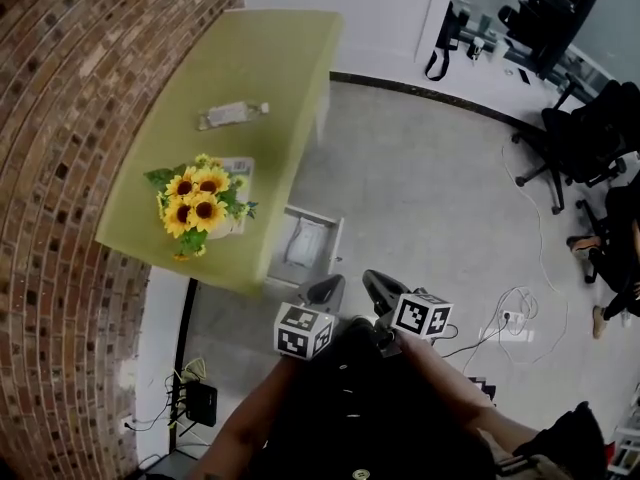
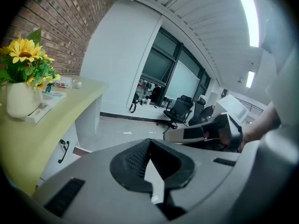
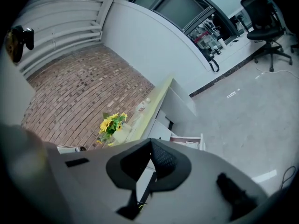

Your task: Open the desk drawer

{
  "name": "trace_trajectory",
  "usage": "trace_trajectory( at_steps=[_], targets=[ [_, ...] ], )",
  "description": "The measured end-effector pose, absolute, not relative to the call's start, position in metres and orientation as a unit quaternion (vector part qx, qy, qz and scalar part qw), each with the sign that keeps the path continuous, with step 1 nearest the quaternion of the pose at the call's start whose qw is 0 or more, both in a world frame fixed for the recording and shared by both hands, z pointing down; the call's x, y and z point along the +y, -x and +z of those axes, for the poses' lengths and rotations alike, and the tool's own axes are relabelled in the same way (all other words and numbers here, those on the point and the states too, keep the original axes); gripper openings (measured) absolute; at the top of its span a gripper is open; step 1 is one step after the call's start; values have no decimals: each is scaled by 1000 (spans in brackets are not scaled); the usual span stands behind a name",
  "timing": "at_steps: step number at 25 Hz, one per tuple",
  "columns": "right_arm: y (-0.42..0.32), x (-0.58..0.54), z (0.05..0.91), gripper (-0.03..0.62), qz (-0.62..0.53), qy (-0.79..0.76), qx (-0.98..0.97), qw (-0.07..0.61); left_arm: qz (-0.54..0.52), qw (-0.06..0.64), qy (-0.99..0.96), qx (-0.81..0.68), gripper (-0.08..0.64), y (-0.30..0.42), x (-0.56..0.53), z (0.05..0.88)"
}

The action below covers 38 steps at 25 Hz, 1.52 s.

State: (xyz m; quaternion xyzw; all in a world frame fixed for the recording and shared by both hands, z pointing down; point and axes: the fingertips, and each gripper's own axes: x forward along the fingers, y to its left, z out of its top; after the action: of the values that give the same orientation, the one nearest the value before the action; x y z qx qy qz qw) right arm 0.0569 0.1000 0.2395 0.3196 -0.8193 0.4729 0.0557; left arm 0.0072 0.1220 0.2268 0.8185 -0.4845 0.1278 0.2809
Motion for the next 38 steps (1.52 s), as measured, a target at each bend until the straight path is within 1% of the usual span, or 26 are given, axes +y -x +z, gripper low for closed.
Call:
trace_trajectory(
  at_steps=[7, 13, 20, 28, 33, 38],
  targets=[
    [-59, 104, 241, 12, 475, -323, -817, 55, 136, 279, -817, -486, 9, -6, 125, 230],
    [-63, 107, 244, 12, 479, -326, -813, 57, 112, 287, -813, -494, 9, -5, 122, 226],
    [-53, 105, 252, 14, 497, -310, -809, 51, 126, 297, -796, -512, 9, 1, 121, 239],
    [-21, 75, 289, 14, 523, -263, -809, 50, 168, 320, -769, -527, 9, 22, 115, 289],
    [-7, 58, 325, 14, 551, -253, -795, 28, 196, 315, -764, -528, 9, 36, 106, 323],
    [0, 35, 374, 14, 570, -267, -776, 27, 205, 306, -756, -541, 9, 43, 88, 362]
  ],
)
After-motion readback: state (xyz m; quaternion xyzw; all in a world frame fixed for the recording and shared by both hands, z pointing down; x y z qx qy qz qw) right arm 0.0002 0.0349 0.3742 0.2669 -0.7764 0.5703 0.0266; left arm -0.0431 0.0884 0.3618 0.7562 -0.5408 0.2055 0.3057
